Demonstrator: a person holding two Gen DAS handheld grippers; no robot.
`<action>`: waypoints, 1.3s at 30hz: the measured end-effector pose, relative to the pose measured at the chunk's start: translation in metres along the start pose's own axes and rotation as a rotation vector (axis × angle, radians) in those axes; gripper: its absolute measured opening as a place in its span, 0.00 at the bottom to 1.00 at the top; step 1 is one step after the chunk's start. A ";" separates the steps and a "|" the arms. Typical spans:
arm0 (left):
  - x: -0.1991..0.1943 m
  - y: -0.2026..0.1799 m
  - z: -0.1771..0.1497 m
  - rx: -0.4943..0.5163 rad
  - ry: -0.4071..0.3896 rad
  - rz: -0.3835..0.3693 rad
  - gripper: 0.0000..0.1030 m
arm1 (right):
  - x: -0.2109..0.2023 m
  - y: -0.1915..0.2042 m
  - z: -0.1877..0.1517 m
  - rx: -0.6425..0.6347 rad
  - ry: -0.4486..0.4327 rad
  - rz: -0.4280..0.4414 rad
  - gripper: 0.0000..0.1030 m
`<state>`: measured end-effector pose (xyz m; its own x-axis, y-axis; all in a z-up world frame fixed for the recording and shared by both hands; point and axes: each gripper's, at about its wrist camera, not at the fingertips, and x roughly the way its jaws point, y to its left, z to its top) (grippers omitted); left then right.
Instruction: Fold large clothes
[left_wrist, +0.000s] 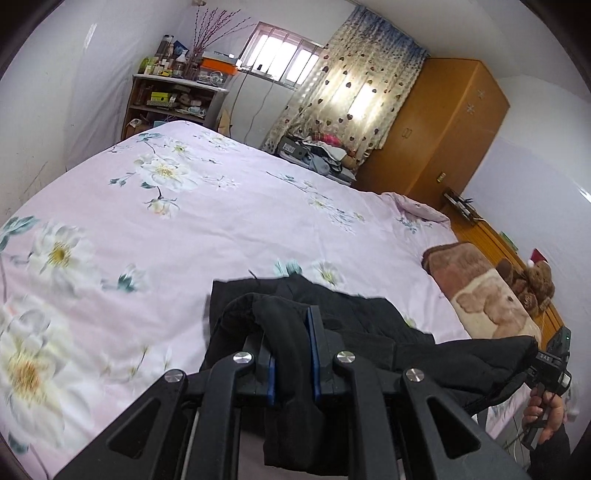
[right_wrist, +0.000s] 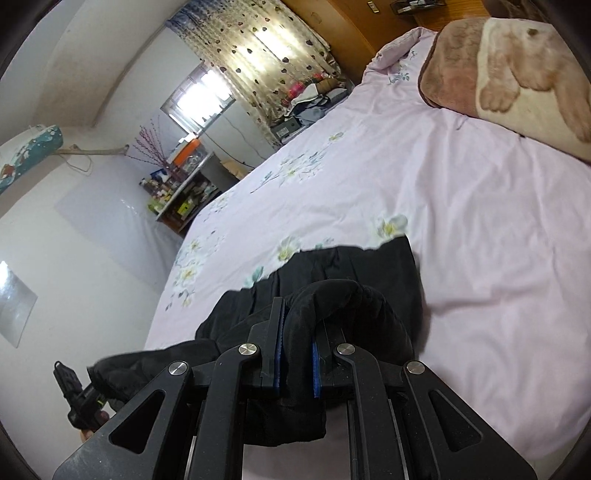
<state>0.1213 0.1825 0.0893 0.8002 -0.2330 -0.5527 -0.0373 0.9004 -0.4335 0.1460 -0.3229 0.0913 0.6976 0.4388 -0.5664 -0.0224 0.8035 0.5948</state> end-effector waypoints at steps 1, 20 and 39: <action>0.010 0.001 0.005 -0.005 0.005 0.004 0.14 | 0.008 0.000 0.006 0.000 0.004 -0.007 0.11; 0.208 0.042 0.011 -0.051 0.246 0.151 0.18 | 0.210 -0.070 0.051 0.123 0.259 -0.210 0.14; 0.146 0.033 0.066 -0.122 0.111 -0.020 0.79 | 0.135 -0.027 0.080 0.046 0.033 -0.020 0.63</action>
<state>0.2766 0.2027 0.0416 0.7308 -0.2956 -0.6153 -0.1000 0.8453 -0.5248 0.2982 -0.3178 0.0442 0.6734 0.4363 -0.5968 0.0252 0.7933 0.6083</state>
